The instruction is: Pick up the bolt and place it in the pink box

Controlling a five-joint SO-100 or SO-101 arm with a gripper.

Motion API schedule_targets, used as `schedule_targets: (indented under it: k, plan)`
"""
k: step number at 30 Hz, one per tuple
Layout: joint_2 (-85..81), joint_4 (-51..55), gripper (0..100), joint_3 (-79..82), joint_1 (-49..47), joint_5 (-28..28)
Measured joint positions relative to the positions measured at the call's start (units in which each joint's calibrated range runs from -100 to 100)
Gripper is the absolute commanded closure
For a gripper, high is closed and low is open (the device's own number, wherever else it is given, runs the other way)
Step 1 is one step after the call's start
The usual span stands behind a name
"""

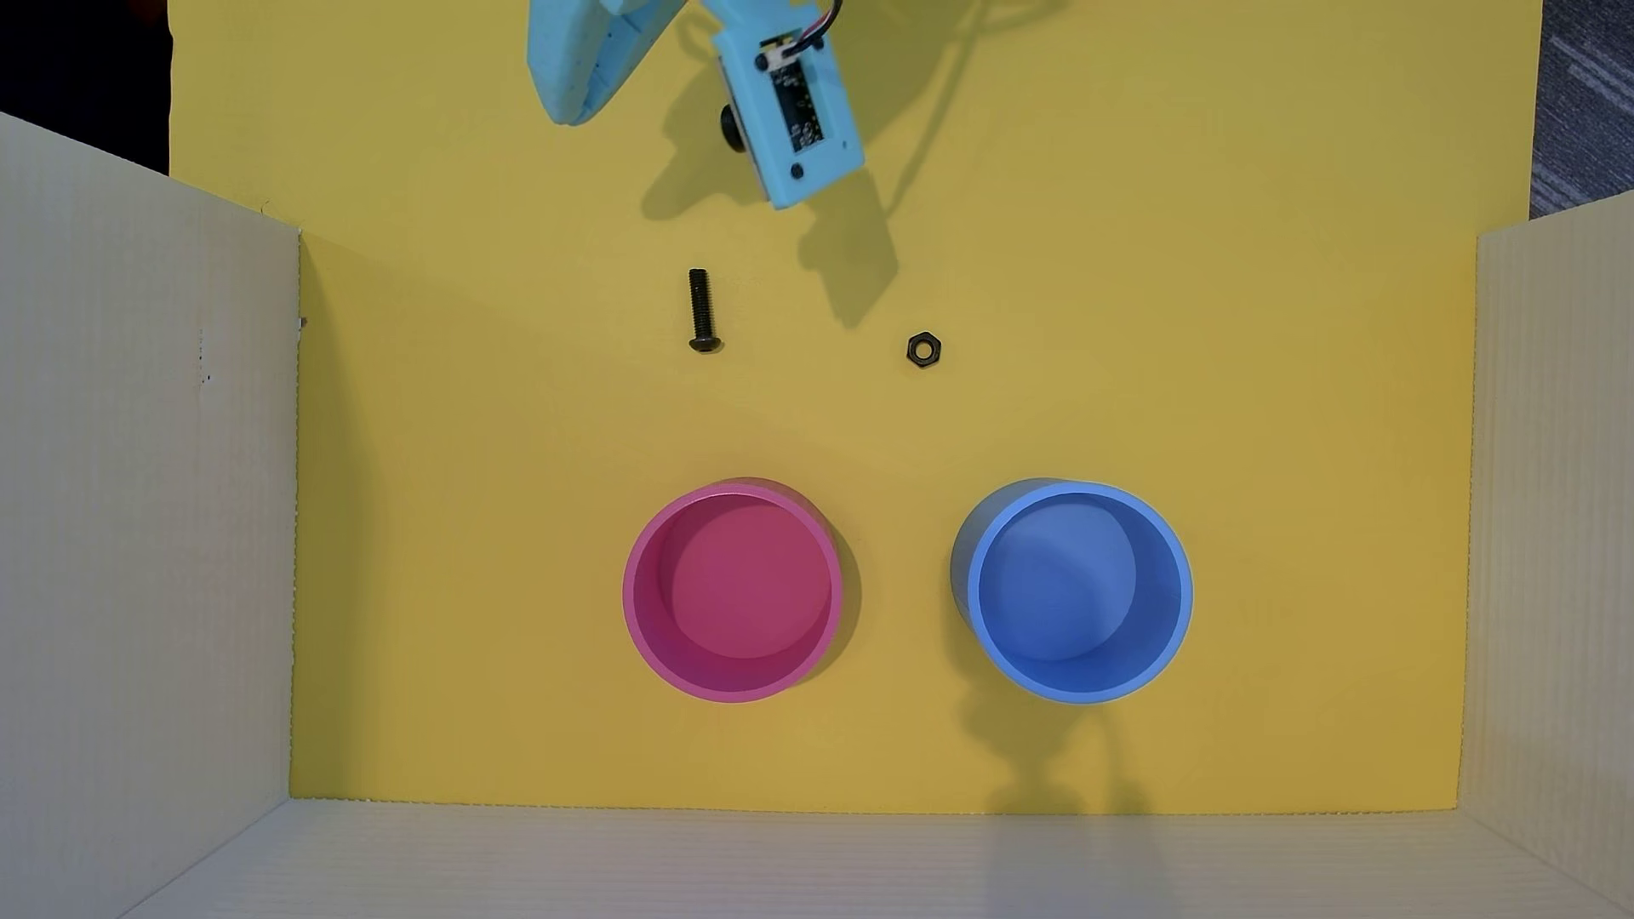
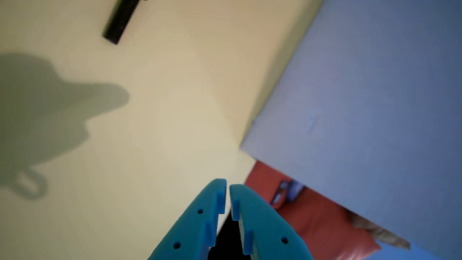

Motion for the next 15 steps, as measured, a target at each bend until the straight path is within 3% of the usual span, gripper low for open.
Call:
schedule_targets:
  k: [15]
  plan:
    - [23.39,4.63,98,-23.24,0.00,3.76]
